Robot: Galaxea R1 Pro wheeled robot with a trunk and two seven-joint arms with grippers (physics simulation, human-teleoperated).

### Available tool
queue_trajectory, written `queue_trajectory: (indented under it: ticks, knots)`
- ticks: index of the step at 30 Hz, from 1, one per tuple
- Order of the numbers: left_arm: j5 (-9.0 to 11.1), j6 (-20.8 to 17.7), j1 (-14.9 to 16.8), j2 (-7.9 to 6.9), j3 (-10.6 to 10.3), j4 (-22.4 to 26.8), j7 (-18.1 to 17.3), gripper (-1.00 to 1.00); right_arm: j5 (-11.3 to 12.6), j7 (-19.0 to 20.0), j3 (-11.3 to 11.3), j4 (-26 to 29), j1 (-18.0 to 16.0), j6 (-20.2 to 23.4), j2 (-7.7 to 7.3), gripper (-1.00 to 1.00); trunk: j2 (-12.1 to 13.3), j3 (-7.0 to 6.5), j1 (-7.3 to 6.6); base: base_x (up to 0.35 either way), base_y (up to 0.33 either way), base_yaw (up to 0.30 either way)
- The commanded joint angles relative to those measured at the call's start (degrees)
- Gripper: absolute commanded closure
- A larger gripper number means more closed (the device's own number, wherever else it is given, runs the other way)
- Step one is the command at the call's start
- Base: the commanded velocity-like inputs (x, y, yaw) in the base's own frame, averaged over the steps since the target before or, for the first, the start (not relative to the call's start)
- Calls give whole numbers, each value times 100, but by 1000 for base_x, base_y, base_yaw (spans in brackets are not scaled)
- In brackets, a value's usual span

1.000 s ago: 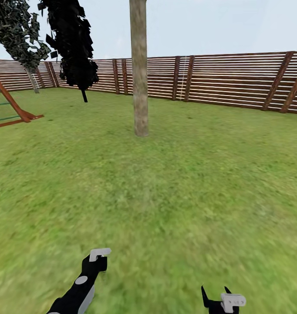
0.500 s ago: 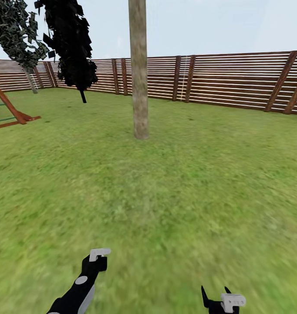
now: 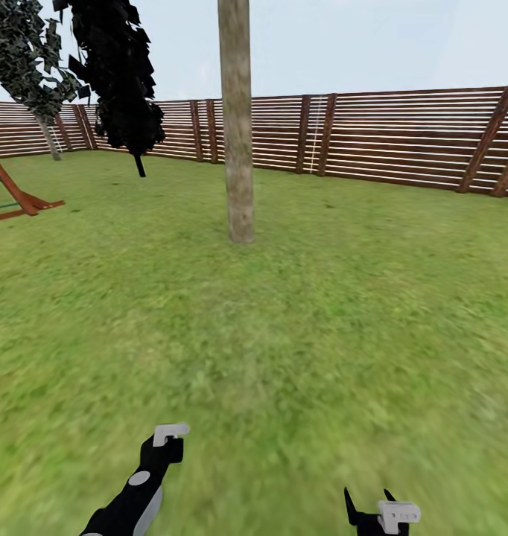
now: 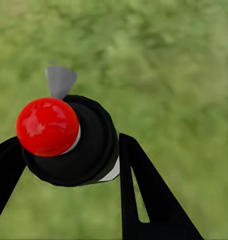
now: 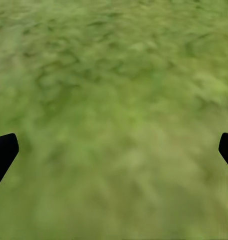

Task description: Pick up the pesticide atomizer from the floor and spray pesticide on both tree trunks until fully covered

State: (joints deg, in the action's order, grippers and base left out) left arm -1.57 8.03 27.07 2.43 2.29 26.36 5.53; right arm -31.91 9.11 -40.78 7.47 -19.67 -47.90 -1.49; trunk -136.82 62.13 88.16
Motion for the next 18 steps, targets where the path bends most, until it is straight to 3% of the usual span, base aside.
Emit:
queue_trajectory:
  ticks: [1,18]
  knots:
    - [-1,0,0,-3,0,1,1,100,0,-1,0,0,2,0,0,-100,0,0,0,340,0,0]
    - [-1,-3,0,-3,0,1,1,100,0,3,0,0,0,0,0,-100,0,0,0,340,0,0]
